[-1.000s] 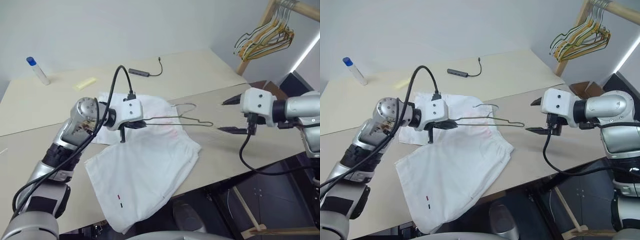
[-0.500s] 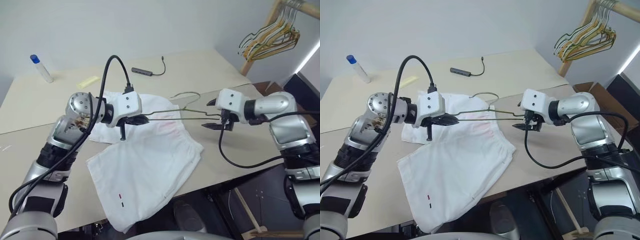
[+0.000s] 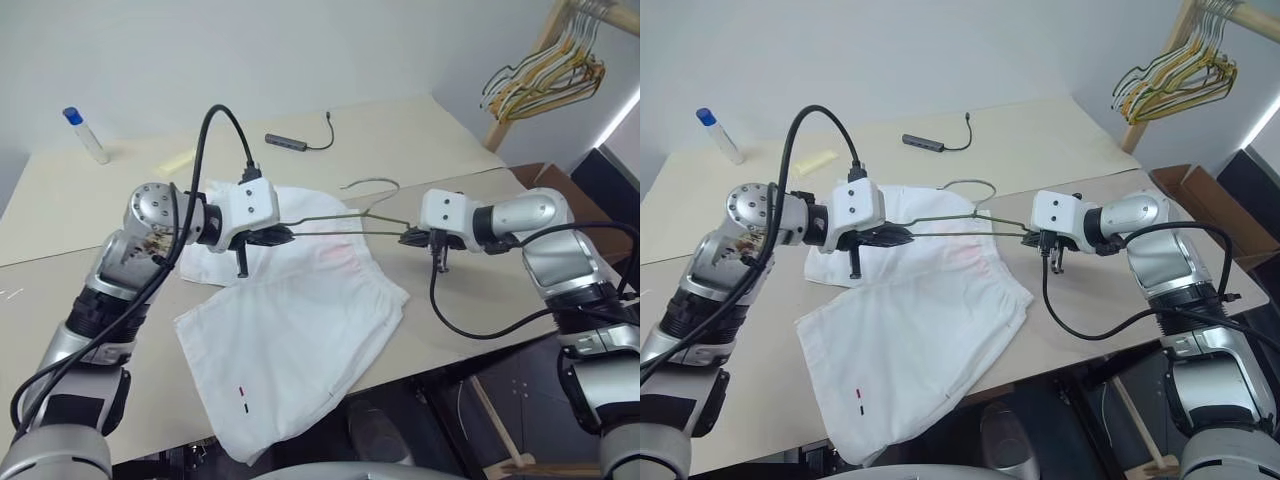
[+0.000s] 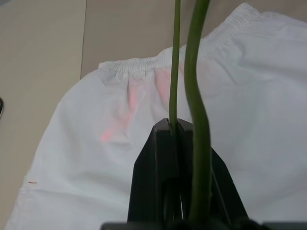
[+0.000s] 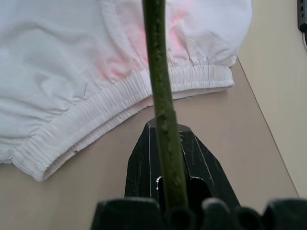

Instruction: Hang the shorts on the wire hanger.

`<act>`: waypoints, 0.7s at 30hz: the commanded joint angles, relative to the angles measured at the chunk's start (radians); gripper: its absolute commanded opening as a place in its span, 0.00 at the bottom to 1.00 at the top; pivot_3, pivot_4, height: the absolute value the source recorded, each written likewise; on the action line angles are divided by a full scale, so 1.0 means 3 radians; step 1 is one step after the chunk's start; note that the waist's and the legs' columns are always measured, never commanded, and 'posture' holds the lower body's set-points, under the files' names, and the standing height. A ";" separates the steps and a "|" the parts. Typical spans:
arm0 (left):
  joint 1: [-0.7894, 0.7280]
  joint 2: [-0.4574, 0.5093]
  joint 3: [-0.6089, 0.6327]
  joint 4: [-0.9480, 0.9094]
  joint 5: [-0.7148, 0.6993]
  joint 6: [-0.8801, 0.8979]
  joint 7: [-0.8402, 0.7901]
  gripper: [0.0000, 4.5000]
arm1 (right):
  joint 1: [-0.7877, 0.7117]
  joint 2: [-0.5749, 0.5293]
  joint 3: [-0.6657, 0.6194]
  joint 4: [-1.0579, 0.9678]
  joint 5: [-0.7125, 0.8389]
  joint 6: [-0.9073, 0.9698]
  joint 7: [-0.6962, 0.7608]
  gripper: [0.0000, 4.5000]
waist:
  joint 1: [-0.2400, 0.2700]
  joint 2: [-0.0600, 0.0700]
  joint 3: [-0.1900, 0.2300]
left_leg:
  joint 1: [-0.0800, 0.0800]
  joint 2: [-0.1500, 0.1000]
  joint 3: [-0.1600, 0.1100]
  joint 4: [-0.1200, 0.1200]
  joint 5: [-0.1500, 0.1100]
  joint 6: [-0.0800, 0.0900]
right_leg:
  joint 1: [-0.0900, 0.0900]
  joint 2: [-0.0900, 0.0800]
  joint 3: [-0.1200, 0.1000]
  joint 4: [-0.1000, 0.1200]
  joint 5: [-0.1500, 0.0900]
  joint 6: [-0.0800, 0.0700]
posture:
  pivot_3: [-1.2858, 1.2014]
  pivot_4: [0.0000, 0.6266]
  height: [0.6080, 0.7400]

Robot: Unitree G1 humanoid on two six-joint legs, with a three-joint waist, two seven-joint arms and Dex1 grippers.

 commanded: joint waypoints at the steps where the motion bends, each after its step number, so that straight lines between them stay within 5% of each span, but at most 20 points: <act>1: 0.0015 0.0004 0.0064 0.0003 -0.0082 -0.0362 -0.0098 0.06 | 0.0015 -0.0089 -0.0172 -0.0155 0.0119 -0.0041 0.0045 0.00 | 0.0003 0.0000 0.0000 | 0.0000 -0.0001 0.0000 0.0000 0.0000 0.0000 | 0.0000 -0.0001 0.0000 0.0000 0.0000 0.0000 | 0.46 0.00 1.00; 6: 0.0049 -0.0003 0.0195 0.0331 -0.0273 -0.0973 -0.0367 0.37 | 0.0271 -0.0239 -0.0317 -0.0448 0.0323 0.0104 0.0151 0.00 | 0.0017 0.0000 0.0000 | 0.0000 -0.0001 -0.0001 0.0000 0.0000 0.0000 | 0.0000 -0.0003 -0.0001 0.0000 0.0000 0.0000 | 0.45 0.00 1.00; 15: 0.0013 -0.0135 0.0690 0.0711 -0.0511 -0.0965 0.0023 0.98 | 0.1457 -0.0566 -0.1150 -0.1472 0.1085 0.1260 0.0017 0.00 | 0.0094 0.0000 -0.0002 | -0.0003 -0.0003 -0.0001 0.0004 0.0000 0.0001 | 0.0001 -0.0004 -0.0003 -0.0001 0.0000 0.0001 | 0.44 0.00 1.00; 21: 0.0580 -0.0257 0.1142 -0.0122 -0.1274 -0.0302 0.0203 0.99 | 0.2118 -0.0555 -0.1707 -0.1658 0.1748 0.2734 -0.0260 0.00 | 0.0107 0.0002 -0.0036 | -0.0005 0.0005 -0.0002 0.0005 -0.0002 0.0003 | 0.0001 -0.0005 -0.0001 -0.0001 0.0000 0.0002 | 0.44 0.00 1.00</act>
